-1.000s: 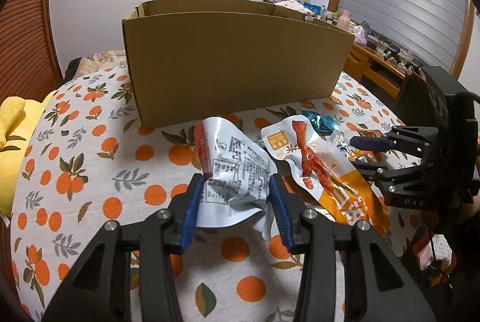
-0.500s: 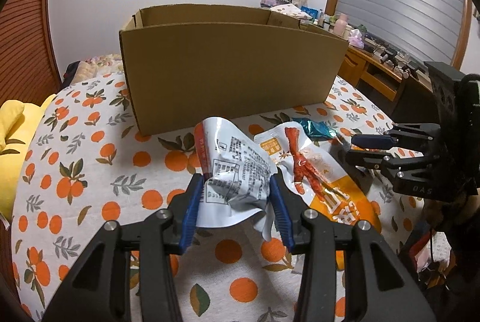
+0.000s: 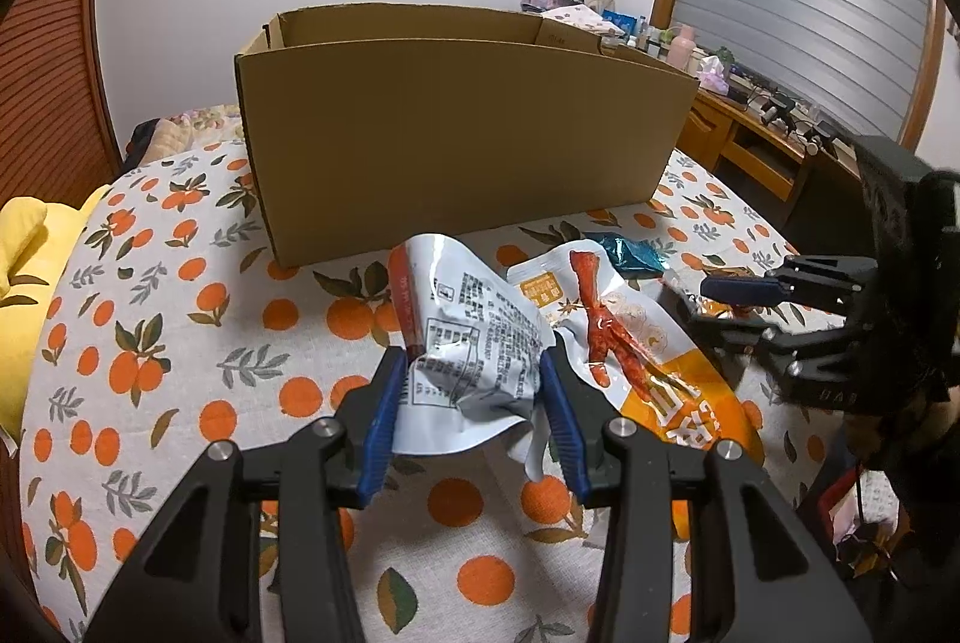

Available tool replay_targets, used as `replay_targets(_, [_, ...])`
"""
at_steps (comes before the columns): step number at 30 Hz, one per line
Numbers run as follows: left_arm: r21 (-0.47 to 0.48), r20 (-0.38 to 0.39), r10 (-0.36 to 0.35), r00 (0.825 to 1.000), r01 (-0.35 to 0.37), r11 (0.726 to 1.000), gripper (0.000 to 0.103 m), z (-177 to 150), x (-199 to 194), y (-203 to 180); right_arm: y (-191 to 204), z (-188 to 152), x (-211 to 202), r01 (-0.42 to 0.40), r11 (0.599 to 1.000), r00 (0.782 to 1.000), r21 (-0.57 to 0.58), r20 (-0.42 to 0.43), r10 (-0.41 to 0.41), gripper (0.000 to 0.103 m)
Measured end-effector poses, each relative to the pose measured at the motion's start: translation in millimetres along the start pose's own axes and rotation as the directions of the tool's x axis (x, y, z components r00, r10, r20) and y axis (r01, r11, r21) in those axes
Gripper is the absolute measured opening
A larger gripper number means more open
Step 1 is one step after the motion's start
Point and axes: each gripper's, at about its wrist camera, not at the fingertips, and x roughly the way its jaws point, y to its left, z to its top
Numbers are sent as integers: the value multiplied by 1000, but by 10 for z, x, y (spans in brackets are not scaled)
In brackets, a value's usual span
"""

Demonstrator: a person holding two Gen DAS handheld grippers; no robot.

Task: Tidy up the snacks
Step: 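Grasp white red-printed bag with left tool while right tool lowers onto silver-orange pouch, then close right tool on silver-orange pouch while left tool holds white bag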

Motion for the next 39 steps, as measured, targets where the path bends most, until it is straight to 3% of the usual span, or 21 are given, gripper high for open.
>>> replay_targets(12, [-2, 0, -5, 1000, 5, 1000, 44, -17, -1, -15, -71, -118, 51, 97, 995, 995, 14, -39, -97, 64])
replay_targets(19, [-3, -1, -7, 1000, 7, 1000, 44, -27, 4, -17, -134, -101, 90, 46, 998, 998, 52, -50, -43, 65])
replay_targets(22, [-7, 2, -10, 1000, 10, 1000, 44, -41, 7, -32, -99, -82, 88, 14, 999, 998, 39, -55, -12, 46])
replay_targets(23, [-7, 3, -10, 1000, 10, 1000, 44, -46, 6, -39, -87, -76, 83, -1, 999, 998, 39, -56, 3, 44])
replay_targets(37, [-10, 24, -13, 1000, 13, 1000, 44, 33, -61, -37, -39, -43, -77, 2, 1000, 1000, 24, 8, -2, 36])
replay_targets(38, [-6, 28, -14, 1000, 14, 1000, 44, 45, -68, -50, -36, -38, -88, -2, 1000, 1000, 24, 15, 2, 29])
replay_targets(39, [-3, 29, -14, 999, 15, 1000, 44, 57, -76, -45, -30, -29, -105, 4, 1000, 1000, 21, 24, -4, 29])
